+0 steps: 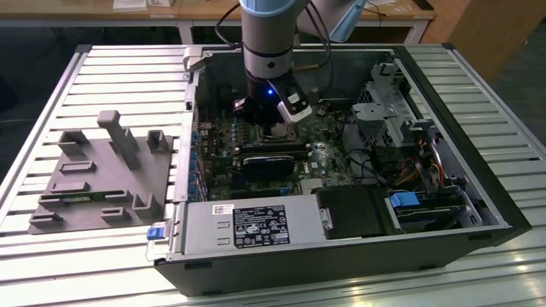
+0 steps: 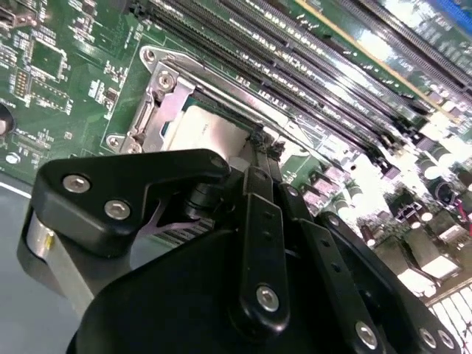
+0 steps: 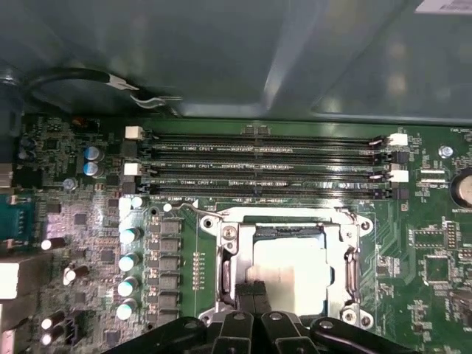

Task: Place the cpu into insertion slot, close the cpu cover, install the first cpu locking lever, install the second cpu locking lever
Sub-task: 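Close the cpu cover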

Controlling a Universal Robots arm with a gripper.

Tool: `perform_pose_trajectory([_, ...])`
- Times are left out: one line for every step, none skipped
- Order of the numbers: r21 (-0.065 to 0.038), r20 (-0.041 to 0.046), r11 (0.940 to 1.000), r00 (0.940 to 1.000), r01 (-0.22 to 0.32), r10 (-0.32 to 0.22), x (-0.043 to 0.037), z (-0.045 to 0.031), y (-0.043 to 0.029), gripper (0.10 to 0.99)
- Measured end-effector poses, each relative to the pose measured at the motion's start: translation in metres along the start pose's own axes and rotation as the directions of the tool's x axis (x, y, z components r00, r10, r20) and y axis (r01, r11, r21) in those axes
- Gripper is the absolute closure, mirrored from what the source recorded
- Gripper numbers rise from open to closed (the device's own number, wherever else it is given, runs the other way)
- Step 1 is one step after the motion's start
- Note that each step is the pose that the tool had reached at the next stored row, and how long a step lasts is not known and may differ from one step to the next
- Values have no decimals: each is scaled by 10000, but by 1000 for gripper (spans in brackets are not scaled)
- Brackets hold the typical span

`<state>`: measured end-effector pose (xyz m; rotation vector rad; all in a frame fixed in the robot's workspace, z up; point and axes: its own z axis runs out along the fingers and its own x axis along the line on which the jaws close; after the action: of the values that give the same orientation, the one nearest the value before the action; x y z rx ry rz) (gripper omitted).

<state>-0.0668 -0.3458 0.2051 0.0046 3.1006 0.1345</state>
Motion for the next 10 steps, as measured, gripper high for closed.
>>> perform_pose_trajectory([7,0,10000,10000,0,0,-1,-15,1,984])
perform_pose_trajectory([12,-2,10000,10000,1,-1,-1,-28,2,984])
perform_pose_trajectory([10,0,10000,10000,0,0,-1,-29,3,984])
perform_pose_trajectory([10,0,10000,10000,6,-6,-1,-29,3,984])
perform_pose_trajectory([8,-2,10000,10000,32,-32,-1,-29,3,984])
perform_pose_trajectory([6,-10,9999,9999,118,-118,-1,-28,2,984])
perform_pose_trajectory([3,-20,9997,9997,231,-231,-1,-28,2,984])
perform_pose_trajectory([0,-27,9995,9995,304,-304,0,-28,2,984])
perform_pose_trajectory([-2,-30,9994,9994,341,-341,0,-27,3,984])
perform_pose_trajectory([-4,-31,9994,9994,358,-358,3,-25,8,984])
